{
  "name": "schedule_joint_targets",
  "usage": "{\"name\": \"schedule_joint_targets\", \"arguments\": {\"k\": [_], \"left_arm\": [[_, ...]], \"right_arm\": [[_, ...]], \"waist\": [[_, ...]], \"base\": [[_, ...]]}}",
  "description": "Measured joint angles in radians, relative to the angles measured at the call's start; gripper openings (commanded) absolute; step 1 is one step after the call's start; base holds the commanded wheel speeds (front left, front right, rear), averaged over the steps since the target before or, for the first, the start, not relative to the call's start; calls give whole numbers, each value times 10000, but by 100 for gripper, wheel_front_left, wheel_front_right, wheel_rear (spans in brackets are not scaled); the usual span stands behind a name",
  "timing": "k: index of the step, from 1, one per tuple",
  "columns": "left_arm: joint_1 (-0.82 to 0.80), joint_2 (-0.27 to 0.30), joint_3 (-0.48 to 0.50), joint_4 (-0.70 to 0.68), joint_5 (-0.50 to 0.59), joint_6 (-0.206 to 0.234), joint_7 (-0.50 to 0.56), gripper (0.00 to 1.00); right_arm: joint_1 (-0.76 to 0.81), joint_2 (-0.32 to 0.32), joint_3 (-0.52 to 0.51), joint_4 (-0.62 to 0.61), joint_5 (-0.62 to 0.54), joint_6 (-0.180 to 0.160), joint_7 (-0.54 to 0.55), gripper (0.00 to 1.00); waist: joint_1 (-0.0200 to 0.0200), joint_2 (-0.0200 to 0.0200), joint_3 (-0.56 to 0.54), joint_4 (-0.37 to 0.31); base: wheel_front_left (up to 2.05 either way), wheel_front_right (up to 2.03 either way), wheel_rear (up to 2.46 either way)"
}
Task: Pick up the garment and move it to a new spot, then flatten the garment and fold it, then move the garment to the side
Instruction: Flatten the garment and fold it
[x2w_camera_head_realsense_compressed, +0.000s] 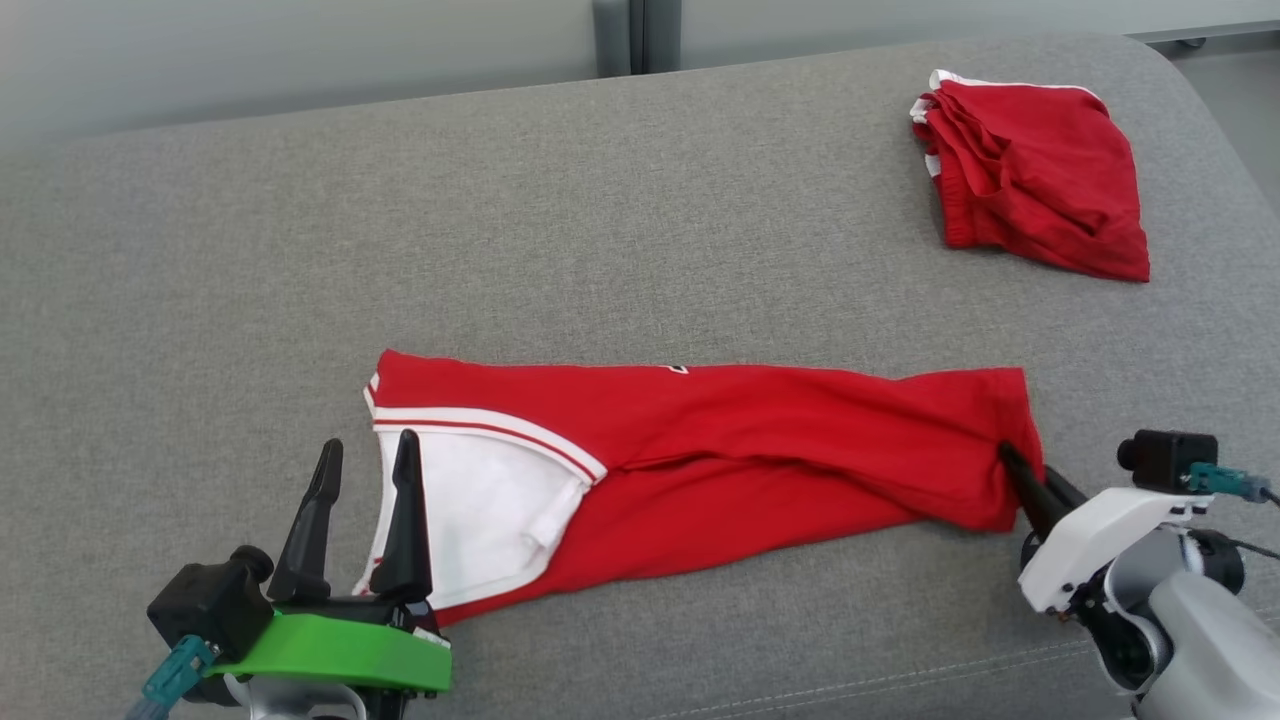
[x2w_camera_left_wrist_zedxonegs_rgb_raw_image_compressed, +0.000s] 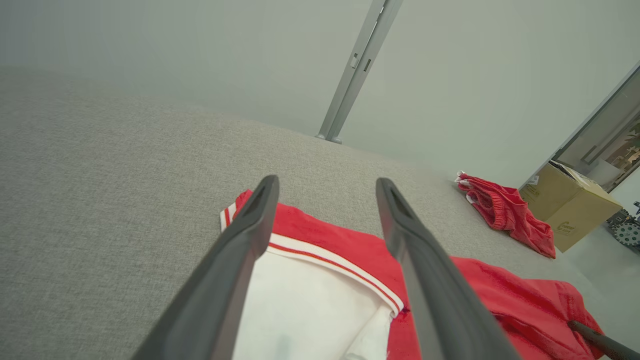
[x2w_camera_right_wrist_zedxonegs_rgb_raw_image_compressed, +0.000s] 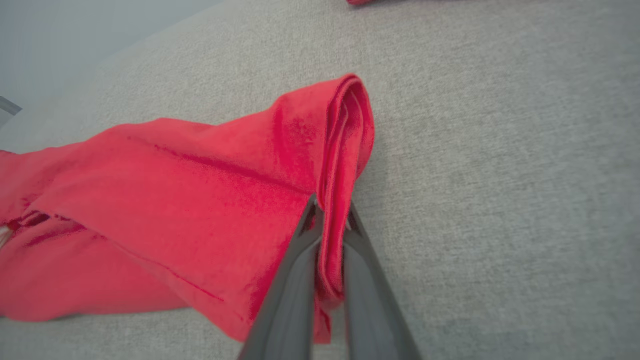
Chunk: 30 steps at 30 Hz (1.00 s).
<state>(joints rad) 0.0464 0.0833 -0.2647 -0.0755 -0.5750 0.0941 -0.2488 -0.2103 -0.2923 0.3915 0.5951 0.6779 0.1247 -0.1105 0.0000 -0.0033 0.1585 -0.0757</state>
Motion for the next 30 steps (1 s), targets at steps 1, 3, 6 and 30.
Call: {"name": "schedule_joint_targets", "arguments": {"k": [1, 3, 6, 30], "left_arm": [[2, 0, 0, 0, 13, 2, 0, 100], [9, 0, 6, 0, 61, 2, 0, 100], [26, 0, 10, -2, 92, 6, 0, 100], [174, -13, -303, -253, 167, 21, 4, 100]], "right_arm": [[-62, -100, -63, 4, 12, 0, -50, 0], [-179, -355, -240, 10, 13, 0, -146, 0], [-332, -769, -474, 36, 67, 0, -263, 0], [-1099, -796, 1338, -1988, 1187, -2, 167, 0]], "waist": [[0, 0, -16, -34], [0, 0, -50, -104], [0, 0, -107, -207], [0, 0, -601, -644]], "base": [[0, 0, 0], [0, 0, 0], [0, 0, 0], [0, 0, 0]]}}
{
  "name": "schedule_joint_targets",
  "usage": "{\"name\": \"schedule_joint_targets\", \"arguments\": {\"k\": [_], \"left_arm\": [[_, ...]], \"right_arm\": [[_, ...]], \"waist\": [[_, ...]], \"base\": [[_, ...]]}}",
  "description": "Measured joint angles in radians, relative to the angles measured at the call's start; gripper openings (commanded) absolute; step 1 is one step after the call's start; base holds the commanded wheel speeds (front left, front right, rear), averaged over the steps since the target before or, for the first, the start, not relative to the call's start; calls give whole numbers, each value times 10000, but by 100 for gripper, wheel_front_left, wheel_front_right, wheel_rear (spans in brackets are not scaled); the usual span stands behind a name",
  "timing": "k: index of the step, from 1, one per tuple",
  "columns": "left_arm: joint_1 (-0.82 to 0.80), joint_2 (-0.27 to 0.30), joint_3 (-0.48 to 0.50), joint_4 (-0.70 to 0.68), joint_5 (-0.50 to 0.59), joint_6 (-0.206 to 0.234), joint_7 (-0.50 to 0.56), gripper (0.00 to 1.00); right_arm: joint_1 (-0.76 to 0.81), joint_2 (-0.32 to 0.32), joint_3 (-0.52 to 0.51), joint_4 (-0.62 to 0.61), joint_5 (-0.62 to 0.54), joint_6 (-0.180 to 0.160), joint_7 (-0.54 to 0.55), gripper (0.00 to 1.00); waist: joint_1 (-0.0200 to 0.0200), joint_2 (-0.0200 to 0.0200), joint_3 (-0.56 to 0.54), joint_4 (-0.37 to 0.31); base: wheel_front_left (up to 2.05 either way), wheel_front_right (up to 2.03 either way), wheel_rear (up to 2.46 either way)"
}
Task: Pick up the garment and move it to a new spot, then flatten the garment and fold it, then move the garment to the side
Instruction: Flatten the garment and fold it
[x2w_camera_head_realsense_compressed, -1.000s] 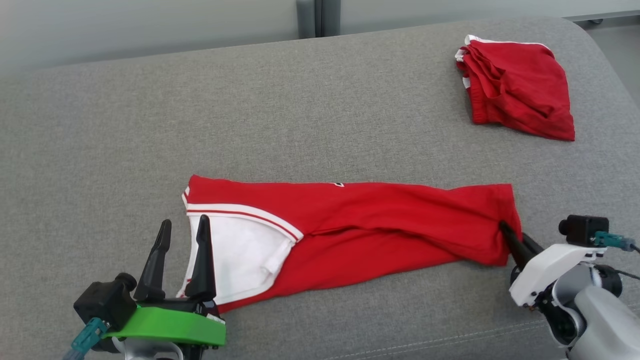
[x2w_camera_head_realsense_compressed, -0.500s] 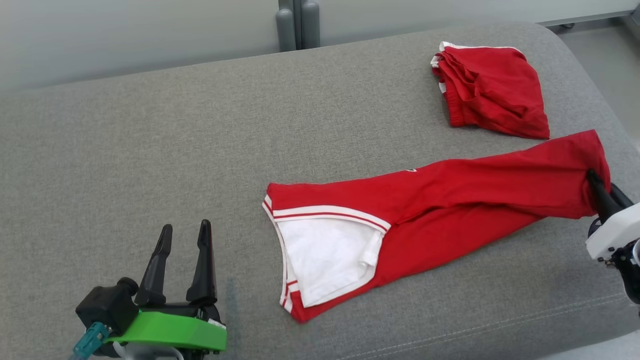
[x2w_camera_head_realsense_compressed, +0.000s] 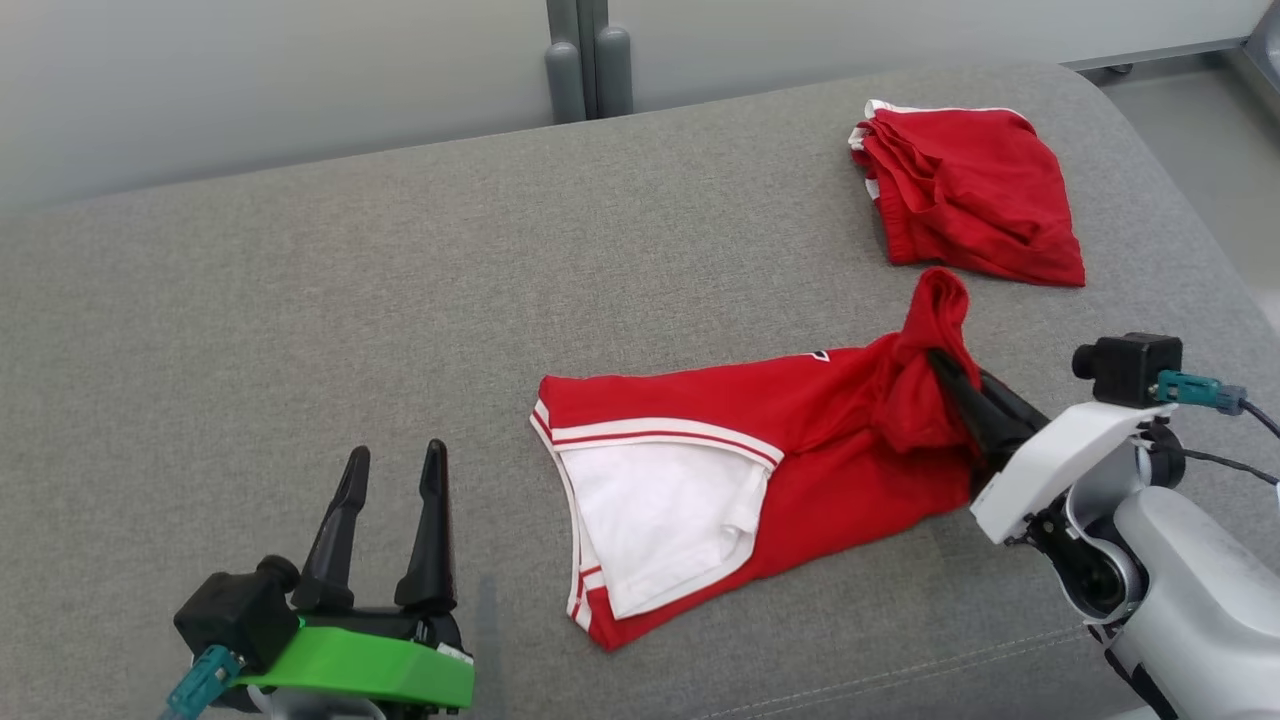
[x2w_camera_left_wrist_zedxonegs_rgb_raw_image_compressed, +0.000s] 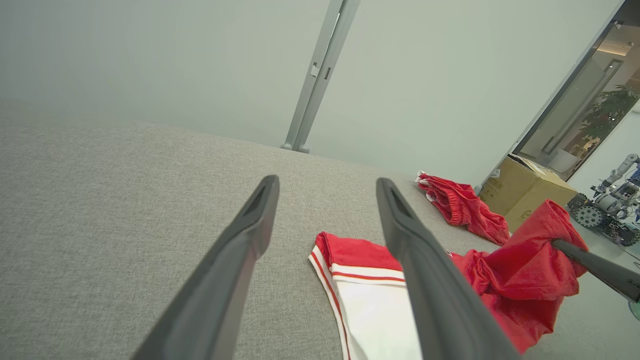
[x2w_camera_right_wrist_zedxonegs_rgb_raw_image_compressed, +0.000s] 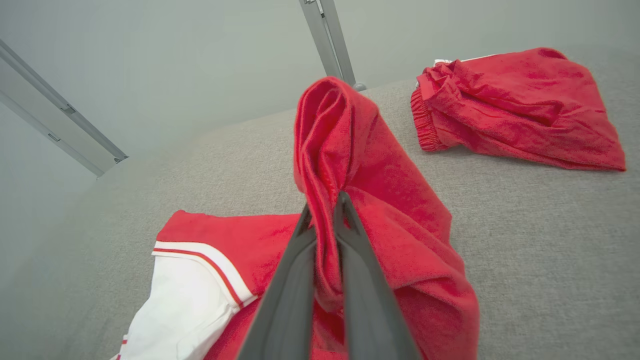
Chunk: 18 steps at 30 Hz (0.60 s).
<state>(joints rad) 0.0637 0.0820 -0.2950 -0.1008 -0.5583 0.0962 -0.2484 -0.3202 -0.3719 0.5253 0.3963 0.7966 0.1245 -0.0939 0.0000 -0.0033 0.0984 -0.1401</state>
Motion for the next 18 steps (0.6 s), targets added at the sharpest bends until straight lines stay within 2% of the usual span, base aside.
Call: {"name": "schedule_joint_targets", "arguments": {"k": [1, 6, 12, 18], "left_arm": [[-1, -19, -159, 10, 0, 0, 12, 100], [-2, -29, -253, 10, 0, 0, 12, 100], [-4, -50, -276, 10, -2, 0, 12, 100], [-12, -73, -324, 15, -2, 0, 12, 100]], "right_arm": [[23, 2, 884, -853, 278, 0, 341, 0], [3, 251, 1751, -1684, 642, 0, 736, 0], [-158, 288, 2201, -1726, 711, -2, 1055, 0], [-563, 656, 2464, -1337, 1032, -2, 1490, 0]], "waist": [[0, 0, -51, 195], [0, 0, -97, 554], [0, 0, -104, 1014], [0, 0, -53, 1649]], "base": [[0, 0, 0], [0, 0, 0], [0, 0, 0], [0, 0, 0]]}}
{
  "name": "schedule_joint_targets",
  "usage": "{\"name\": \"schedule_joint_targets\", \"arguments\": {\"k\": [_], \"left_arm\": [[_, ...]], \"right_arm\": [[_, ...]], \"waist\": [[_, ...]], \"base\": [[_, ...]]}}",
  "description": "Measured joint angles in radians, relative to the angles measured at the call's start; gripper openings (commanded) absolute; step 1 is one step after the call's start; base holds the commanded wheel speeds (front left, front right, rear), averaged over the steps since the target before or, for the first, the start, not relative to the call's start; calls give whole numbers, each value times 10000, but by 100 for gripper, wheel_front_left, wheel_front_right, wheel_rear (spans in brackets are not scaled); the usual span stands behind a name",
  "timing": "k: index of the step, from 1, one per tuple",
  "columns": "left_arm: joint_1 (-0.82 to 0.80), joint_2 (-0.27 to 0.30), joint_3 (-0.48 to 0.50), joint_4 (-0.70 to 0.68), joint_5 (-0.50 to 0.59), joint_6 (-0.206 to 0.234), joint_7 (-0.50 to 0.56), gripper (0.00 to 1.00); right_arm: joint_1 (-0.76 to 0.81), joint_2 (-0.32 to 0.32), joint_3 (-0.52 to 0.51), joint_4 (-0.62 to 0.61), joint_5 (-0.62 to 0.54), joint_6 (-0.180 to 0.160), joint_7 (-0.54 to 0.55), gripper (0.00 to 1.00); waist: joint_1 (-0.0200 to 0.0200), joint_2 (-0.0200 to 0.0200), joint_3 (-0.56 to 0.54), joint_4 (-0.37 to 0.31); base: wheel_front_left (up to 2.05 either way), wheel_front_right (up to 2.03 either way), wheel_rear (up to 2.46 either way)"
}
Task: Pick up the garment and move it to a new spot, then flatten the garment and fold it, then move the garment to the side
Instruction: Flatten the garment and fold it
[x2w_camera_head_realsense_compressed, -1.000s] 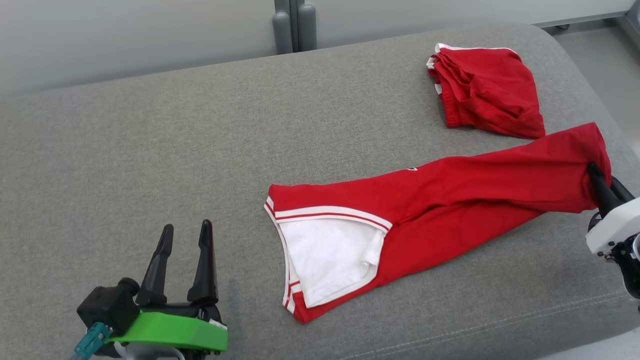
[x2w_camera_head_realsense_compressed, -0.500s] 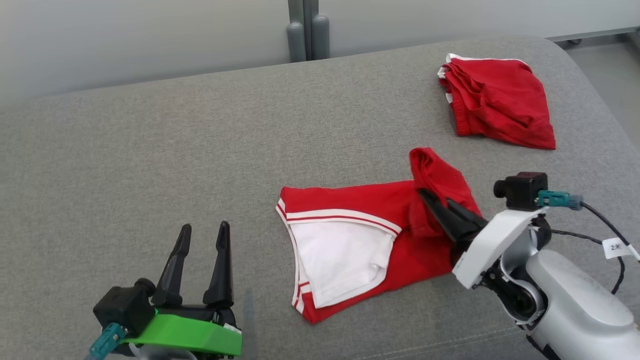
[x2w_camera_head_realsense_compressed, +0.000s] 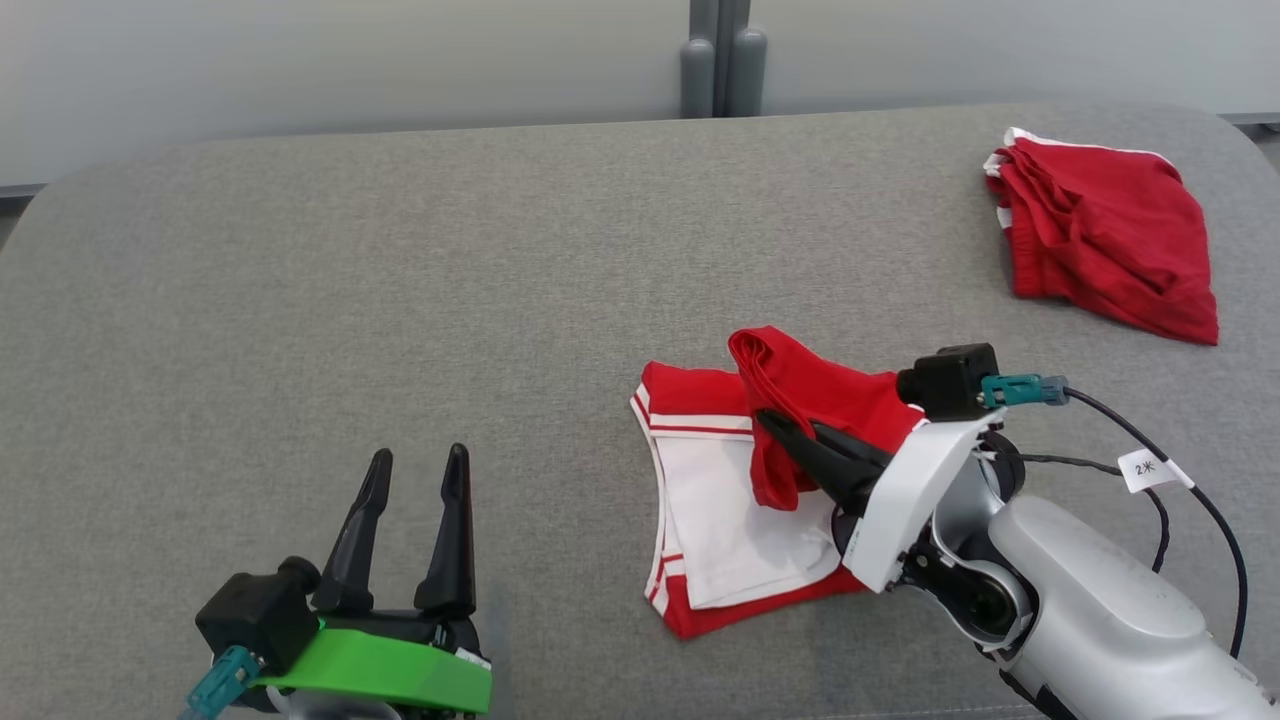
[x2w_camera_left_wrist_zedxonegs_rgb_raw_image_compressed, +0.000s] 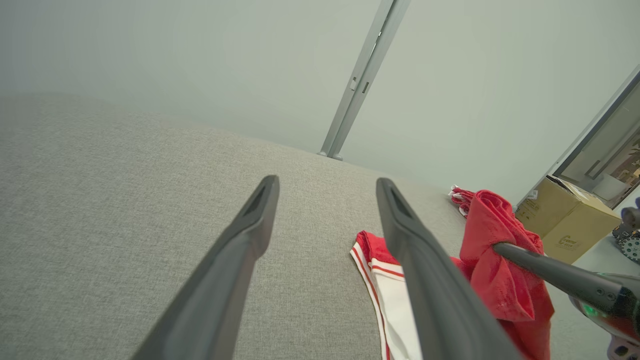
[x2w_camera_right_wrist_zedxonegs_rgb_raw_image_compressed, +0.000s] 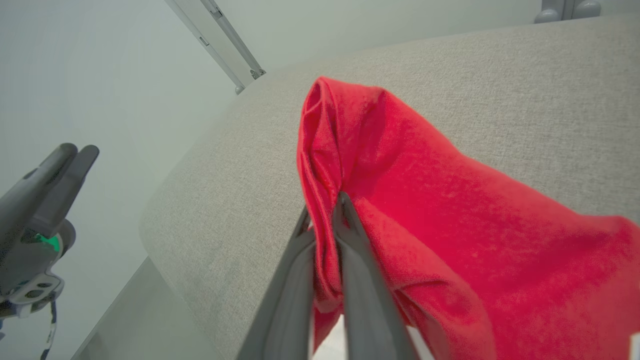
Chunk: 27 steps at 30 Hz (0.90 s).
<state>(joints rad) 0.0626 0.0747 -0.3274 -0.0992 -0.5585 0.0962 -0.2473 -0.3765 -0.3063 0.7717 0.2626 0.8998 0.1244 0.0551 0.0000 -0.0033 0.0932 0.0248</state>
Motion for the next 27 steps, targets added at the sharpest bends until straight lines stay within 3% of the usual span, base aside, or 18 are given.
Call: {"name": "schedule_joint_targets", "arguments": {"k": [10, 11, 13, 14, 15, 21, 27], "left_arm": [[-11, -40, -21, 157, -19, 0, 0, 100], [-11, -40, -10, 169, -29, 0, 0, 100], [-10, -54, 69, 169, -33, 0, -2, 100], [-10, -54, 94, 169, -33, 0, -2, 100], [-10, -54, 94, 169, -33, 0, -2, 100], [-7, -63, 347, 155, -35, 2, -4, 100], [-6, -67, 384, 132, -35, 4, -12, 100]], "right_arm": [[-21, 44, -84, 1406, 242, 0, 560, 0], [-29, 90, -61, 1517, 242, 0, 621, 8], [-73, 247, 50, 1678, 242, 0, 708, 44], [-101, 334, 100, 1718, 242, 0, 727, 76], [-101, 334, 100, 1718, 242, 0, 727, 100], [-560, 617, 326, 1448, 240, 0, 717, 100], [-1000, 570, -58, 748, 240, 0, -19, 100]], "waist": [[0, 0, 112, 1011], [0, 0, 122, 1096], [0, 0, 141, 1235], [0, 0, 149, 1280], [0, 0, 149, 1280], [0, 0, 169, 1184], [0, 0, 146, 812]], "base": [[0, 0, 0], [0, 0, 0], [0, 0, 0], [0, 0, 0], [0, 0, 0], [0, 0, 0], [0, 0, 0]]}}
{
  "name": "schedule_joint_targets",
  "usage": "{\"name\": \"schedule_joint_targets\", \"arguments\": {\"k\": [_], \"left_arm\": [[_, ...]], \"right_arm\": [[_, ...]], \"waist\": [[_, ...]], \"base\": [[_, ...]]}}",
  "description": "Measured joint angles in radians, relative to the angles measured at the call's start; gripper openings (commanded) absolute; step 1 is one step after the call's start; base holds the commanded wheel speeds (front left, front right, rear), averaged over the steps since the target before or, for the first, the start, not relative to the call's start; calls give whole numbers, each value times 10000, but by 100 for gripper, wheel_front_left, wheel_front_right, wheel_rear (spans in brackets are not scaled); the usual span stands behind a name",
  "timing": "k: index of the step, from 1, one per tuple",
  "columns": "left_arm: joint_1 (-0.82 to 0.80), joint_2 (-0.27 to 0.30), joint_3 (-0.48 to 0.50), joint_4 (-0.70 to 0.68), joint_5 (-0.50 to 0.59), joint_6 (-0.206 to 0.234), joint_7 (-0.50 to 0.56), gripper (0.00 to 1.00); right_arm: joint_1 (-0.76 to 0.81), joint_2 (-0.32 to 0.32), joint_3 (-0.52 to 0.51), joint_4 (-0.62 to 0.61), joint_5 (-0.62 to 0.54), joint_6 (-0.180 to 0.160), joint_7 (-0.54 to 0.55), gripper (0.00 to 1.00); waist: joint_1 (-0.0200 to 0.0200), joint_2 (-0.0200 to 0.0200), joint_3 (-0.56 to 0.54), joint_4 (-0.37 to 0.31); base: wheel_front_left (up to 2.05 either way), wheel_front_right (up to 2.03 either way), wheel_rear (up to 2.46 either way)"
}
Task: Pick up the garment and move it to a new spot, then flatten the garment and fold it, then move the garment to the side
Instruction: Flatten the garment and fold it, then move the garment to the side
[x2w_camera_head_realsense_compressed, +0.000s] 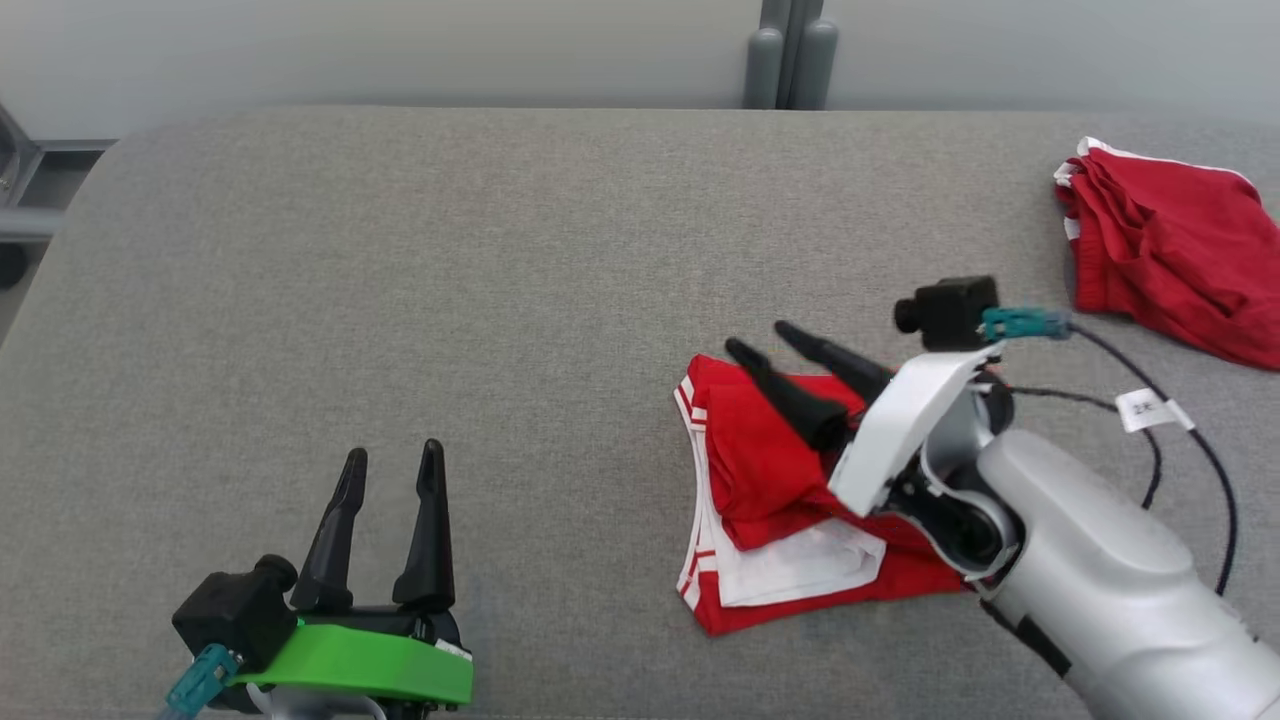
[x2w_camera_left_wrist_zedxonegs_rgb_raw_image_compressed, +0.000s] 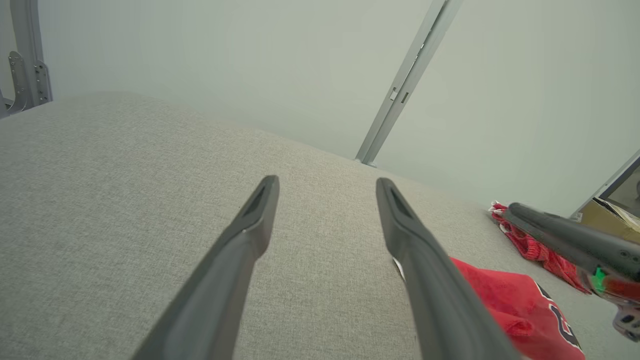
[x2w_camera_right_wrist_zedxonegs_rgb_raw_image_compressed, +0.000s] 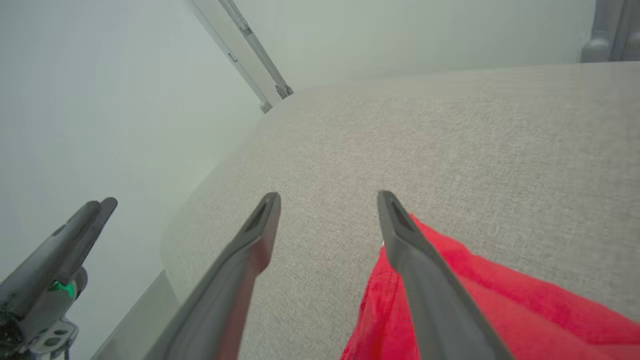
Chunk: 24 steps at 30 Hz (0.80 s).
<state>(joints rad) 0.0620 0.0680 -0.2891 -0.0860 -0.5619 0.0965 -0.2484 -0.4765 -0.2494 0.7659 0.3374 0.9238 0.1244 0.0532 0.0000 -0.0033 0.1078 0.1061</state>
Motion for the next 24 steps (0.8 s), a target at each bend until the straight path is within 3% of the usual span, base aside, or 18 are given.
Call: {"name": "schedule_joint_targets", "arguments": {"k": [6, 11, 17, 24], "left_arm": [[7, 0, -15, -119, 2, 0, 0, 100], [10, -2, -82, -209, 4, 0, 0, 100], [9, -4, -357, -224, 33, 0, 0, 100], [0, -4, -416, -194, 40, -2, 17, 100]], "right_arm": [[-81, -978, -1083, 209, -77, -13, -800, 100], [615, -1624, -1386, 715, 111, -40, -974, 100], [1765, -1733, -1478, 1338, 566, -109, -1156, 100], [2012, -1555, -1580, 1697, 930, -105, -1348, 100]], "waist": [[0, 0, -47, -475], [0, 0, -16, -838], [0, 0, 217, -1022], [0, 0, 415, -981]], "base": [[0, 0, 0], [0, 0, 0], [0, 0, 0], [0, 0, 0]]}}
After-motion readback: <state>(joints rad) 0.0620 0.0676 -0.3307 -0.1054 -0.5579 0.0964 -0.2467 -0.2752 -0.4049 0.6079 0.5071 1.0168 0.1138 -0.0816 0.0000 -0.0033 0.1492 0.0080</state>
